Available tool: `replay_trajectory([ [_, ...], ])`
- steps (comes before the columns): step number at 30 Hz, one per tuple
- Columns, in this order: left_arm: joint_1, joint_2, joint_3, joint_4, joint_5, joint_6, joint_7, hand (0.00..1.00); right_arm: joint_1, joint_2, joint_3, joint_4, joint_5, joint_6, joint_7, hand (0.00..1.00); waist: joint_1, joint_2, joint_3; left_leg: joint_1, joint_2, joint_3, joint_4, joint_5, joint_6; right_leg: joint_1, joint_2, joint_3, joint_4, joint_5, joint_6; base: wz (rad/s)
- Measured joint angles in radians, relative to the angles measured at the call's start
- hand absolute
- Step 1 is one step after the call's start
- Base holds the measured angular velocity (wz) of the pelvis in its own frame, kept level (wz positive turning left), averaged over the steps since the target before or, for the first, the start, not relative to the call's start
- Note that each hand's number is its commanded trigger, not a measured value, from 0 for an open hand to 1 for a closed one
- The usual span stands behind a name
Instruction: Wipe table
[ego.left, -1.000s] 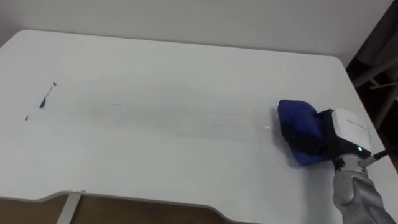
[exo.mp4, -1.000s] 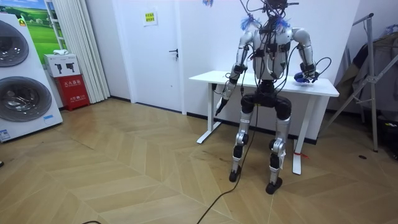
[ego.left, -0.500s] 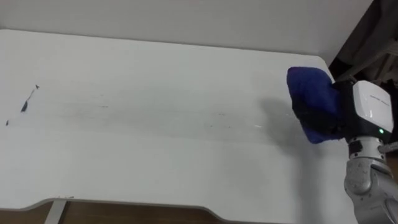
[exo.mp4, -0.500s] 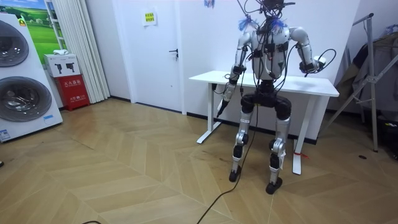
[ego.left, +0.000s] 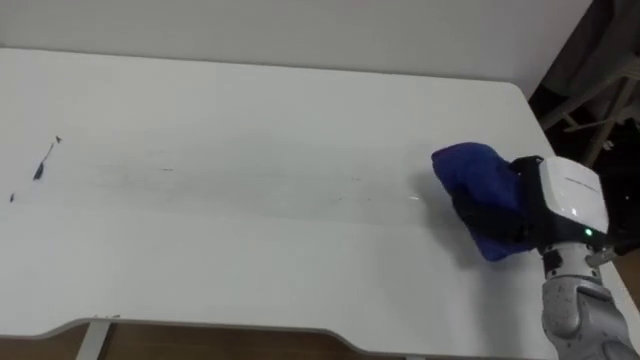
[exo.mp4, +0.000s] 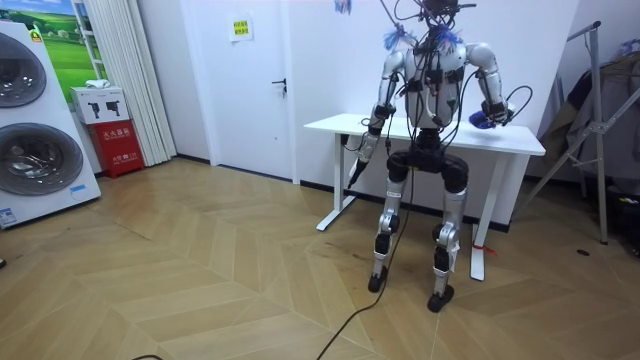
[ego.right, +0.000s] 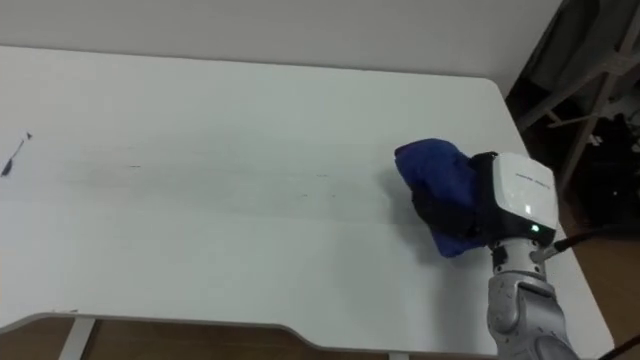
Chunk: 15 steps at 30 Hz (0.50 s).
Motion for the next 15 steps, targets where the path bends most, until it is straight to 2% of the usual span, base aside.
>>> replay_trajectory([
  [3, -0.004, 0.000, -0.002, 0.000, -0.022, -0.001, -0.004, 0.00, 0.000, 0.003, 0.023, 0.000, -0.004, -0.001, 0.016, 0.00, 0.009, 0.002, 0.0014, -0.001, 0.000, 0.000, 0.000, 0.000, 0.001, -0.001, 0.000, 0.000, 0.000, 0.000, 0.000, 0.00],
  [10, 0.001, 0.001, -0.001, 0.000, -0.037, -0.001, -0.001, 0.00, 0.000, -0.001, 0.015, 0.006, -0.004, -0.001, 0.016, 0.00, 0.002, 0.008, 0.0038, -0.011, 0.000, -0.002, 0.001, -0.001, 0.001, -0.009, -0.001, -0.003, 0.000, 0.000, 0.000, 0.00],
  [15, 0.007, 0.002, 0.000, -0.001, -0.035, -0.022, 0.002, 0.00, 0.004, -0.001, -0.008, 0.006, 0.021, -0.035, 0.015, 0.00, -0.012, -0.004, -0.0024, -0.007, 0.000, -0.002, 0.004, 0.000, 0.001, -0.005, -0.001, -0.003, 0.001, 0.000, 0.000, 0.00],
])
